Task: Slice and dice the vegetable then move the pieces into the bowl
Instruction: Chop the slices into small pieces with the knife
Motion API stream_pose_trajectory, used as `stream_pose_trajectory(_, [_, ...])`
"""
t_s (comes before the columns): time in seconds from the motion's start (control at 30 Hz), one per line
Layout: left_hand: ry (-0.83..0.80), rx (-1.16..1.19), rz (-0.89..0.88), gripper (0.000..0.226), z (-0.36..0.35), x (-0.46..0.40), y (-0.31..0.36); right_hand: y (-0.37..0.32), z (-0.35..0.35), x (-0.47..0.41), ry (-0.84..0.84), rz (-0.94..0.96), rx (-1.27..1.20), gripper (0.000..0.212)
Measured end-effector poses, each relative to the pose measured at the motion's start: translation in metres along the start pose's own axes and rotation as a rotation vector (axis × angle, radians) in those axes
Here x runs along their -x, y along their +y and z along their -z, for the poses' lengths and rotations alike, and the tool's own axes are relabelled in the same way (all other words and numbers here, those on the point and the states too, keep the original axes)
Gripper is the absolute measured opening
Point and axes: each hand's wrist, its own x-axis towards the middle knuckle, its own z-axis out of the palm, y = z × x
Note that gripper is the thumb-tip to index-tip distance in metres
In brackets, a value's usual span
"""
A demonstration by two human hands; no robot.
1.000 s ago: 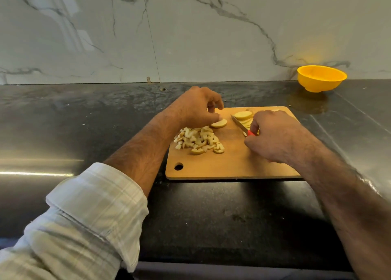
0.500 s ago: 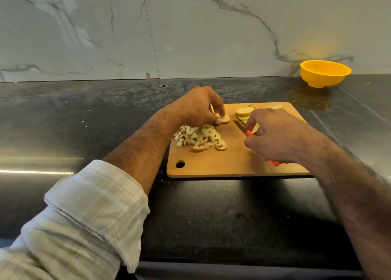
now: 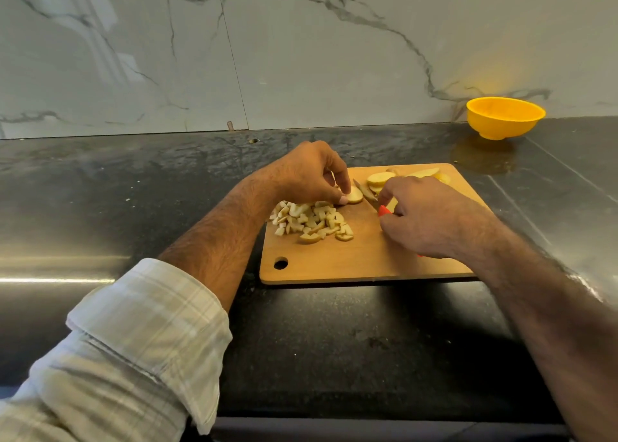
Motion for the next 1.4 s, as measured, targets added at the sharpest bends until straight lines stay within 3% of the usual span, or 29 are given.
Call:
stream_pose_trajectory(0.33, [-0.001,0.000,0.001,0.019,0.001,0.004,0.006,-0.004,0.000,0.001,0.072,0.058,0.052,0.041])
stream_pose_trajectory(0.87, [-0.036,-0.108,-0.034,0.023,0.003,0.003,0.014,-0.013,-0.004,0.000,-0.015,0.066,0.133,0.033])
stream_pose_trajectory(1.07, [-0.024,-0.116,-0.028,0.022,0.002,0.001,0.017,-0.016,-0.008,-0.004,-0.012,0.040,0.094,0.041])
stream_pose_trajectory(1.4, [-0.017,-0.089,-0.004,0.016,0.004,0.004,0.013,-0.011,-0.009,0.000,0.105,0.102,0.092,0.029])
